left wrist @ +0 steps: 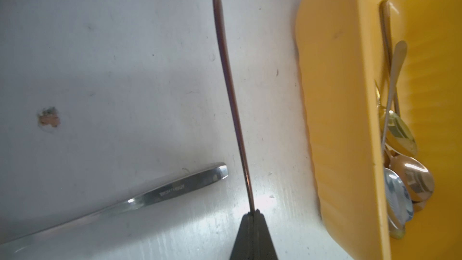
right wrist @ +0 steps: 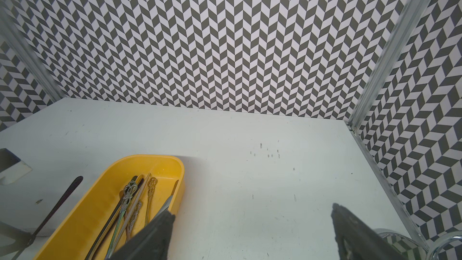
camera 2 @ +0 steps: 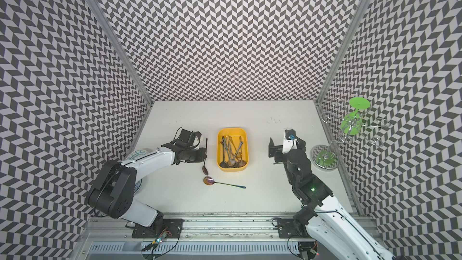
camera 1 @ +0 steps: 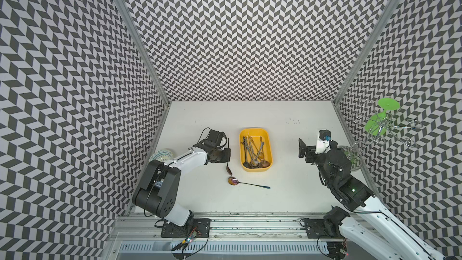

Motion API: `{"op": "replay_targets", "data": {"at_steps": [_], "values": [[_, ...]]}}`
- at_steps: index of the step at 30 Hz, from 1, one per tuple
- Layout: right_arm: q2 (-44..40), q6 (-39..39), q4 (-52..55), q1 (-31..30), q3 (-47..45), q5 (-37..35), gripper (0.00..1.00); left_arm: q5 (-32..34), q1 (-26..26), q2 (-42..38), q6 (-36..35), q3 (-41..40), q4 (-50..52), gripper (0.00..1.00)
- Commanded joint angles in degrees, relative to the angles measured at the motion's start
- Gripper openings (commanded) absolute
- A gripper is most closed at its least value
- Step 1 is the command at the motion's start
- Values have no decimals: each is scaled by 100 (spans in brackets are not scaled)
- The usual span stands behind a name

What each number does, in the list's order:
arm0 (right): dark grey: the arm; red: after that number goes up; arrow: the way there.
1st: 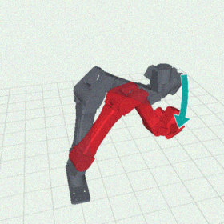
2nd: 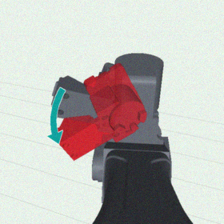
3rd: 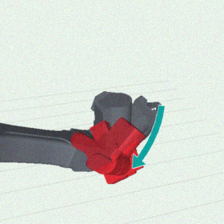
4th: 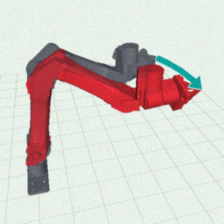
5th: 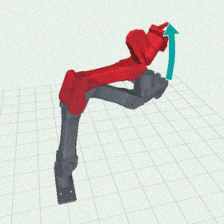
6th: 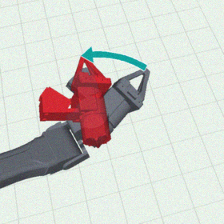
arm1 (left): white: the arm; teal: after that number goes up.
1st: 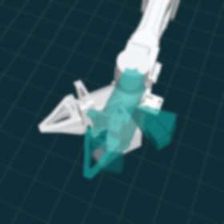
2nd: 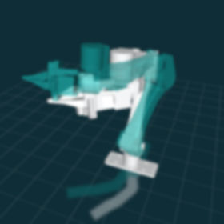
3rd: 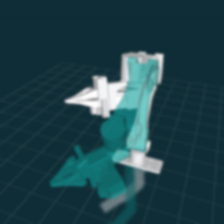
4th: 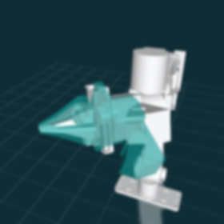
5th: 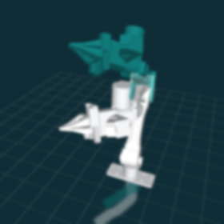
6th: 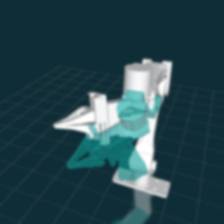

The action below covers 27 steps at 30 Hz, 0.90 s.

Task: Put the spoon into the storage box
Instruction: Pick up the spoon from the center of the board.

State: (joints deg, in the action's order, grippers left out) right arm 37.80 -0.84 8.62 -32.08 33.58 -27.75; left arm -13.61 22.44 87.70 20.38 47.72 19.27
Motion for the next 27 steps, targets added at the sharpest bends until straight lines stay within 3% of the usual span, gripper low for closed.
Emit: {"op": "replay_targets", "data": {"at_steps": [1, 9, 16, 20, 27], "values": [[-80, 40, -291, -32, -60, -123, 100, -285, -76, -215, -128, 67, -129, 0], [-74, 49, -308, -27, -77, -108, 100, -858, -255, -599, -201, 471, -204, 0], [-28, 50, -309, -27, -78, -110, 100, -1742, -277, -688, 185, 831, -494, 0], [-18, 52, -312, -33, -64, -110, 100, -2157, -254, -495, 857, 867, -930, 0], [-2, 49, -316, -30, -78, -104, 100, -2224, -10, 19, 1413, 946, -1267, 0]]}}
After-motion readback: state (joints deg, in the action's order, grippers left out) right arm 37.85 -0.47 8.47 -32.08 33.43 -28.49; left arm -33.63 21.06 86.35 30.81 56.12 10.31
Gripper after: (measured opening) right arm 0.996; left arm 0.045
